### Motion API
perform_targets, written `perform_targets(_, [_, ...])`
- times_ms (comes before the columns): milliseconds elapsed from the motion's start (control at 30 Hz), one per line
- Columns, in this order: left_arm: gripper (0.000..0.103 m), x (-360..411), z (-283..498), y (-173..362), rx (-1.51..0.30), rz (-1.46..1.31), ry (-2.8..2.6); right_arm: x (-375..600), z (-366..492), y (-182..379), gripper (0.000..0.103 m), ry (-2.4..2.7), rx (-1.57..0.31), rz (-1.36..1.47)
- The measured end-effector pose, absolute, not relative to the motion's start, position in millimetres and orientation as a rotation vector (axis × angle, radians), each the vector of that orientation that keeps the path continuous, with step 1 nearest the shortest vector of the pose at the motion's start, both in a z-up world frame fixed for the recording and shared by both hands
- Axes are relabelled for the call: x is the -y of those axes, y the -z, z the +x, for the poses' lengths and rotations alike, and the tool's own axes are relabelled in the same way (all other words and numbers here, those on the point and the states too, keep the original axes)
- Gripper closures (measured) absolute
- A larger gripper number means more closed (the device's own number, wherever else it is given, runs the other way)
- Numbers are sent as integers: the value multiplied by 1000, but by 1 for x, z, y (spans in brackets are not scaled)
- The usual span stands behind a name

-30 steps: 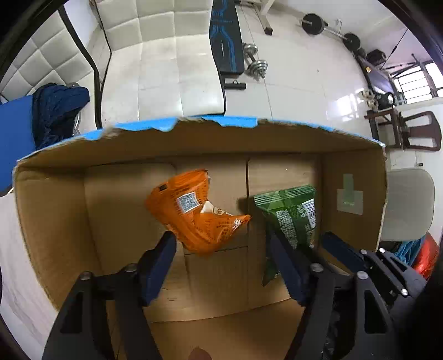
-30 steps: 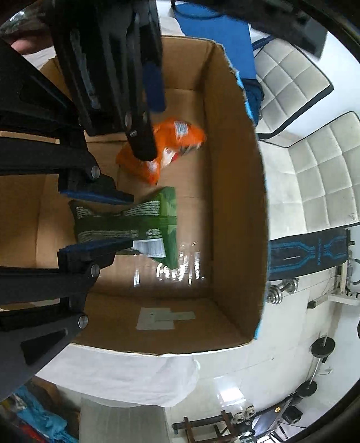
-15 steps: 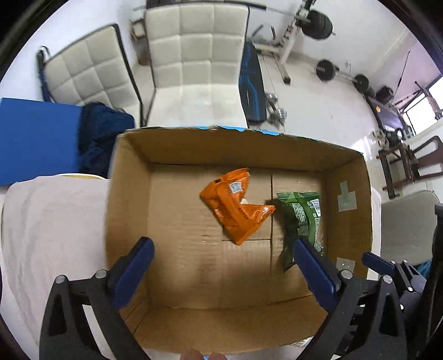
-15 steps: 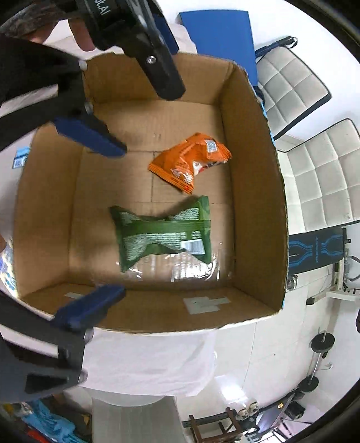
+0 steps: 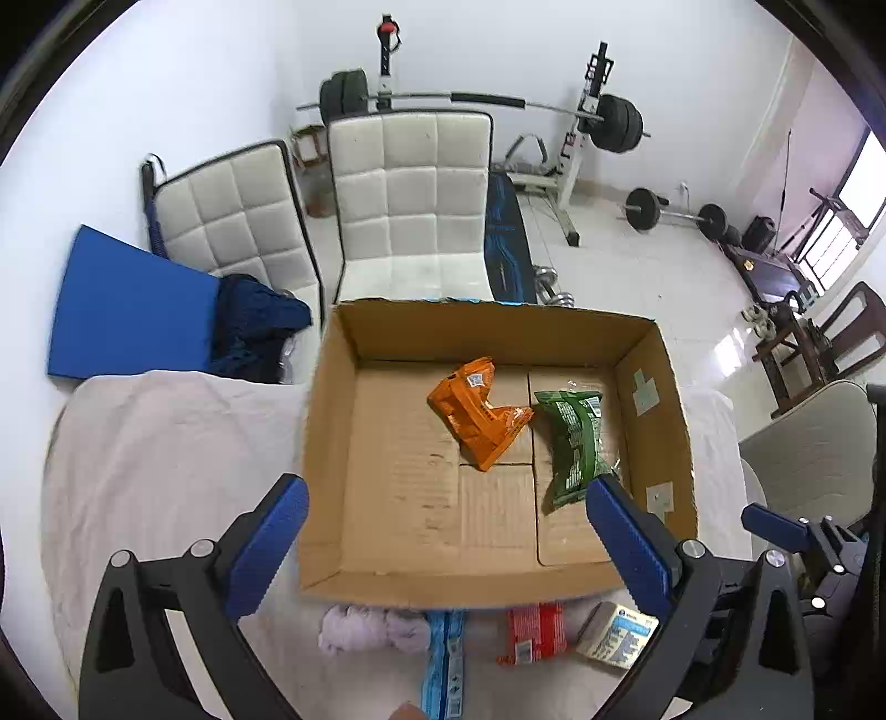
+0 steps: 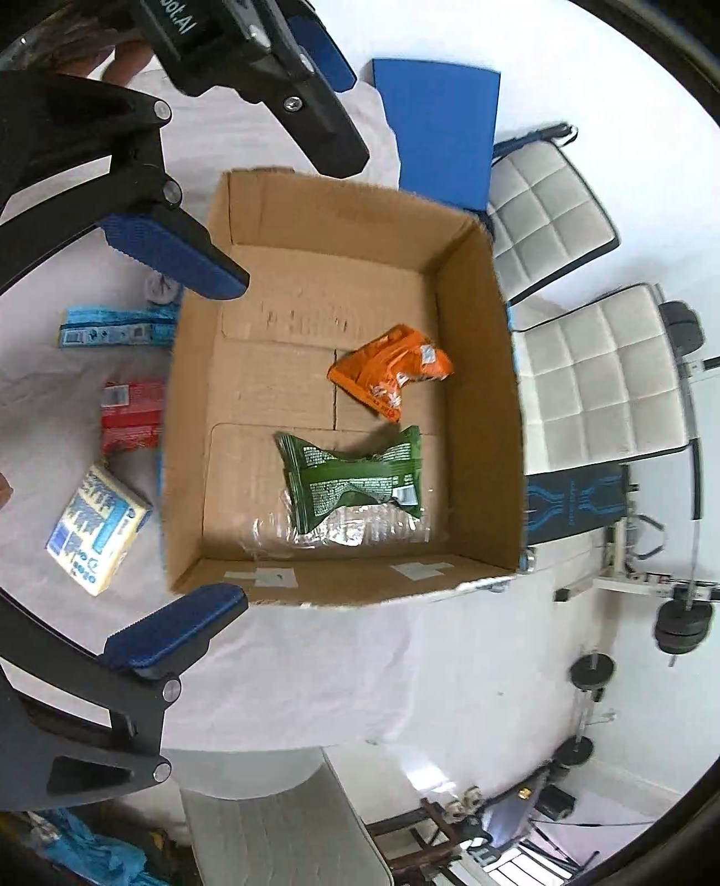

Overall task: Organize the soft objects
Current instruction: 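Open both tools to drop the orange and green bags into the box, then grasp the red snack bag with the left tool while the right tool grasps the milk carton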

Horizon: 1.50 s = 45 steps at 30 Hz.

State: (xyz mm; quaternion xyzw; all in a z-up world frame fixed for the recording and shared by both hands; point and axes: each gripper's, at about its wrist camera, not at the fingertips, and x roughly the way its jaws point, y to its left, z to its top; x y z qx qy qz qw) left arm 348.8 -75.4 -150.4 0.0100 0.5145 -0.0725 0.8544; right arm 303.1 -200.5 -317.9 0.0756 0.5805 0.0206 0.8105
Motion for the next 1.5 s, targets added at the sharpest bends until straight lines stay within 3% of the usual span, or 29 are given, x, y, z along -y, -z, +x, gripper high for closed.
perform_targets(333, [0, 58, 311, 138, -1091, -50, 126, 208, 267, 291, 0, -104, -1212, 130])
perform_targets(600, [0, 50, 275, 218, -1275, -44, 52, 218, 249, 399, 0, -153, -1509, -180])
perform_targets(1000, [0, 46, 244, 315, -1477, -11, -8, 203, 220, 498, 0, -256, -1649, -449])
perform_targets(1033, [0, 48, 244, 319, -1488, -6, -5, 202, 219, 503, 1, -261, -1663, -438])
perform_targets(1133, [0, 54, 244, 338, -1526, 6, 7, 207, 216, 515, 24, -235, -1705, -354])
perform_targets(1167, [0, 57, 245, 344, -1536, 7, 15, 212, 214, 518, 26, -211, -1718, -315])
perform_targets(1367, [0, 64, 251, 372, -1591, -11, 13, 254, 196, 525, 34, -99, -1836, 212])
perform_targets(1500, [0, 70, 255, 382, -1597, 10, 0, 263, 188, 527, 34, -72, -1797, 270])
